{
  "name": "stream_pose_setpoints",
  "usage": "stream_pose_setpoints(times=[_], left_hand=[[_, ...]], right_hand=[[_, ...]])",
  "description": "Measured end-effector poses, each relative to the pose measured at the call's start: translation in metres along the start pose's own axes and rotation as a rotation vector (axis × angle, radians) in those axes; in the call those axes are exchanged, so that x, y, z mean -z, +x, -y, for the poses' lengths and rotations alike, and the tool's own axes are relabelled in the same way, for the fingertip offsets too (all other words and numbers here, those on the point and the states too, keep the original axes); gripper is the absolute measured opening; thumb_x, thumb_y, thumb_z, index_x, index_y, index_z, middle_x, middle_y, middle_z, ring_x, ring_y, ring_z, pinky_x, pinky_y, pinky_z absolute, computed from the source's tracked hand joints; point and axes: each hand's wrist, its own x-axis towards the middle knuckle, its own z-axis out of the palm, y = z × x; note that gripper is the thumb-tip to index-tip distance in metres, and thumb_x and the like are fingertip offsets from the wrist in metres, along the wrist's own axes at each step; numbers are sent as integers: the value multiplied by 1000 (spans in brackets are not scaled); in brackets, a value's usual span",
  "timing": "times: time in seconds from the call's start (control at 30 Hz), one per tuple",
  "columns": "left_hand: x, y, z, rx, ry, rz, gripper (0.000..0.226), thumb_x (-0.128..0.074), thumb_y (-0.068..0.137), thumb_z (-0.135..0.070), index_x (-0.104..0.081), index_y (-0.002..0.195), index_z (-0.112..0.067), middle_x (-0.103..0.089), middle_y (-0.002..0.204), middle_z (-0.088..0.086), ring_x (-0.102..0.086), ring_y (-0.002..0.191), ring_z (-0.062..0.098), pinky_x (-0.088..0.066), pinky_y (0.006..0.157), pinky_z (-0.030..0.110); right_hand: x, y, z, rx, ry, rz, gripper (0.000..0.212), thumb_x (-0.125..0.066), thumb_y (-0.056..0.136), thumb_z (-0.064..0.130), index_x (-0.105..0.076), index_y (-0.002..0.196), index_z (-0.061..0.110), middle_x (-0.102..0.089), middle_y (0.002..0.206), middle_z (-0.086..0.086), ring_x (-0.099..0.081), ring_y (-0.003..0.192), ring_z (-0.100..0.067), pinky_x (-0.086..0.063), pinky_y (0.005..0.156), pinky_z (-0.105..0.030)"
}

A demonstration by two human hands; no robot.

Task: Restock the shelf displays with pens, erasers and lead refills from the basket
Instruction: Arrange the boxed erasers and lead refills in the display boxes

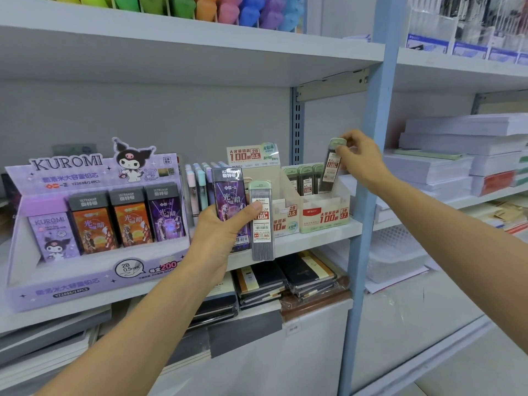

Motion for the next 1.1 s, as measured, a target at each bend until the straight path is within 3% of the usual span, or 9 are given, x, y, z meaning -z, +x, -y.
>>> stream_pose_setpoints(times=[0.07,0.27,0.37,0.47,0.6,0.73,0.83,1.0,1.1], left_hand=[[-1,-1,0,6,-9,-1,47,-80,58,-30,-66,102,-18,-77,94,3,-73,92,20,-54,91,43],[-1,-2,1,13,-4,-4,45,-80,62,-27,-65,103,-17,-77,93,2,-73,91,18,-54,91,43],[0,-2,0,12,-6,-6,42,-81,66,-24,-65,104,-16,-77,93,2,-73,91,19,-54,91,43],[0,-3,0,10,-9,-2,51,-81,58,-28,-65,104,-14,-77,92,2,-73,87,18,-55,88,41],[-1,-4,-1,1,-1,3,47,-82,56,-29,-65,98,-19,-77,88,0,-74,84,15,-55,82,36],[-2,-9,-3,-30,19,17,47,-81,59,-31,-66,102,-19,-77,90,-1,-74,85,15,-55,79,34],[2,-11,-5,-21,39,-2,32,-74,78,-37,-67,105,-21,-77,91,-1,-73,84,14,-55,80,35],[7,-14,-13,-46,-1,25,19,-49,99,-23,-63,107,-13,-76,82,4,-69,63,9,-54,57,23],[7,-17,-13,-64,3,69,21,-49,101,-23,-62,115,-16,-77,91,5,-74,79,15,-59,69,32]], right_hand=[[-3,-6,-7,-14,-63,77,8,-50,98,13,-53,104,16,-57,100,-4,-58,76,-17,-50,61,-23],[-9,-10,-11,-92,-249,259,18,-50,99,13,-59,115,13,-62,92,-2,-59,65,-9,-42,48,-12],[-11,-15,-2,-74,-229,193,26,-52,98,10,-58,124,12,-62,114,-5,-63,74,-14,-53,63,-21],[-14,-26,25,58,-111,60,19,-54,98,17,-62,115,13,-64,108,-4,-59,75,-12,-51,69,-23],[-22,-52,74,81,306,472,21,-53,97,30,-61,112,18,-68,88,1,-58,64,-8,-49,57,-19],[-33,-74,91,130,260,853,25,-64,91,22,-66,116,20,-72,100,-4,-63,77,-9,-53,67,-21],[-27,-69,89,117,272,760,21,-63,92,19,-69,112,17,-72,99,-4,-66,81,-11,-54,71,-21],[1,-37,75,95,341,257,16,-55,97,18,-67,107,16,-68,88,-2,-62,75,-9,-51,69,-22],[9,-21,62,112,238,94,19,-51,100,15,-65,111,8,-64,89,-3,-57,74,-9,-47,65,-20]])
